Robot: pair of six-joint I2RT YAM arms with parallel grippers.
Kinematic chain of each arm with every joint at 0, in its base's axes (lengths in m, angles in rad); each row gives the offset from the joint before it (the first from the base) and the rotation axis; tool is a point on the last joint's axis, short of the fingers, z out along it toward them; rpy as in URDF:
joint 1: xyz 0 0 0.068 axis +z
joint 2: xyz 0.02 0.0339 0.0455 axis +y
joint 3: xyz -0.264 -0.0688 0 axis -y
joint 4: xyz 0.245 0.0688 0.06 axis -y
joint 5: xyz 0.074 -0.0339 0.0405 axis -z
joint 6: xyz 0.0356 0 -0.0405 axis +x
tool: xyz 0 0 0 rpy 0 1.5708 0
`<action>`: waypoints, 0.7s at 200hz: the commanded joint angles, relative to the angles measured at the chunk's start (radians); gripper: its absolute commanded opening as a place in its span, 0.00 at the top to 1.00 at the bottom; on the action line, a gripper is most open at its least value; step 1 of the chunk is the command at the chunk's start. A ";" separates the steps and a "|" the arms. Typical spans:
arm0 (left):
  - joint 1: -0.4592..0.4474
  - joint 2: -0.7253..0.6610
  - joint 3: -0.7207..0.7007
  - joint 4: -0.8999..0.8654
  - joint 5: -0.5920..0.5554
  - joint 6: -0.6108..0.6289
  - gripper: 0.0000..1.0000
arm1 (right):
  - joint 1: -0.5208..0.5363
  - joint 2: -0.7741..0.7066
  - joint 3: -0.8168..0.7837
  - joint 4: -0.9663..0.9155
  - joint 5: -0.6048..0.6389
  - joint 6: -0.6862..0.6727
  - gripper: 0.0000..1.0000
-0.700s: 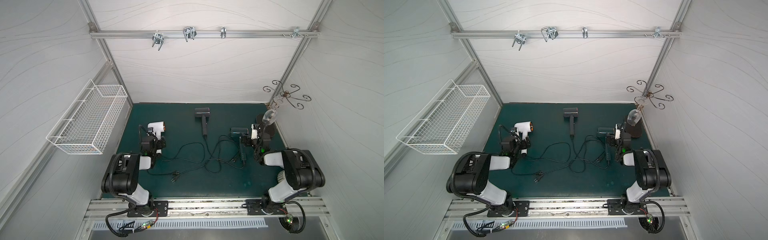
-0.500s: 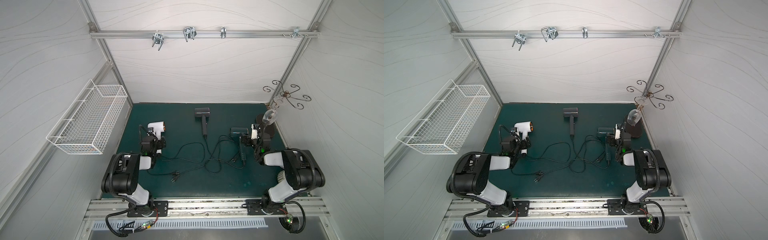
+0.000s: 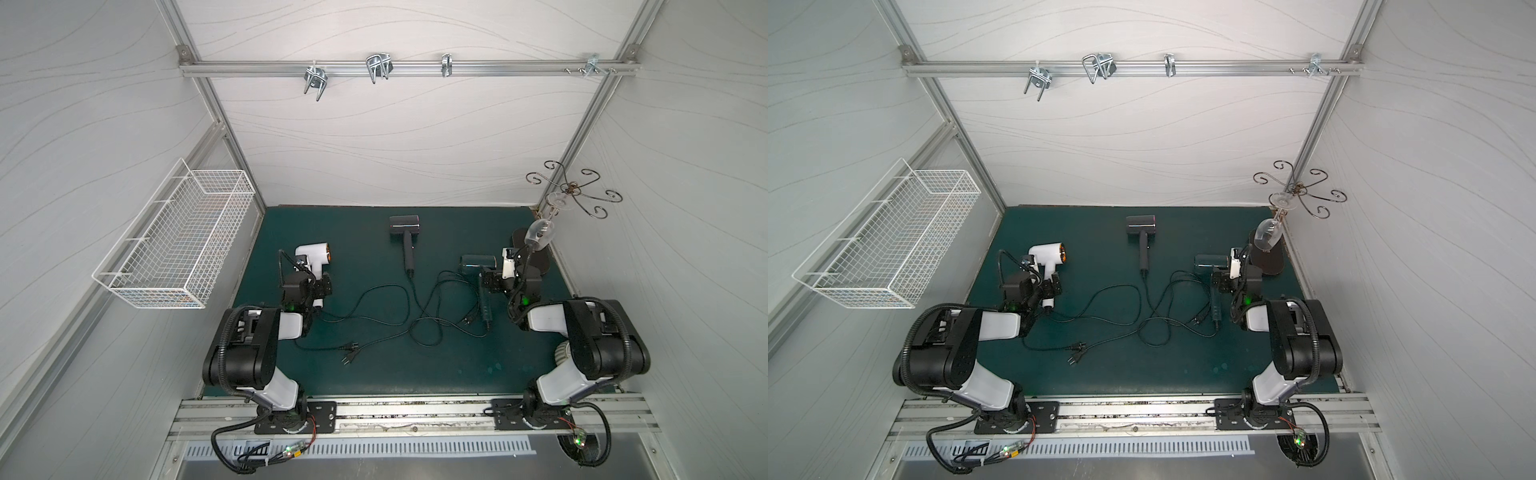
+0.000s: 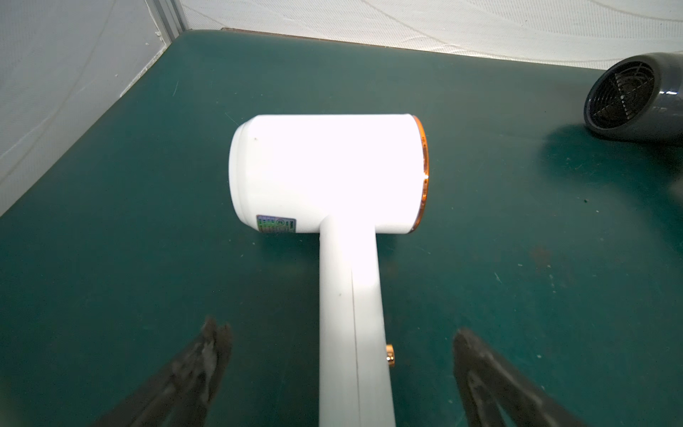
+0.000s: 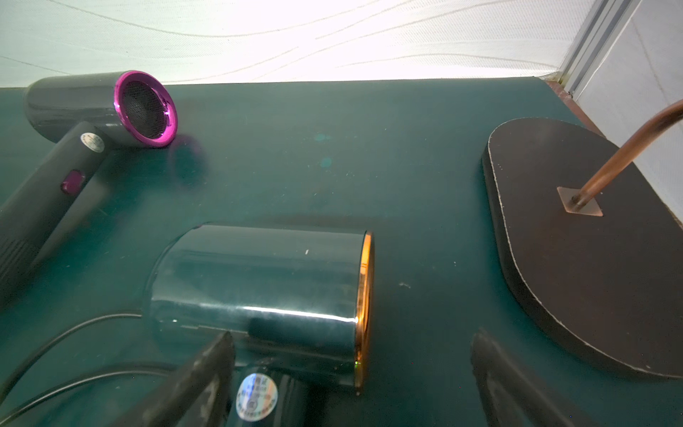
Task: Wrap the cord around the hair dryer
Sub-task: Pick up the hair dryer from the center of the board.
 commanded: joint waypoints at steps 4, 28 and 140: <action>0.002 -0.030 0.040 0.023 -0.021 0.006 0.05 | -0.007 -0.036 0.009 -0.058 -0.042 -0.019 0.01; 0.012 -0.083 0.210 -0.343 -0.026 -0.006 0.05 | 0.029 -0.126 0.172 -0.416 0.039 -0.033 0.01; -0.085 -0.222 0.487 -1.062 0.231 -0.202 0.04 | 0.071 -0.153 0.591 -1.398 -0.143 0.223 0.01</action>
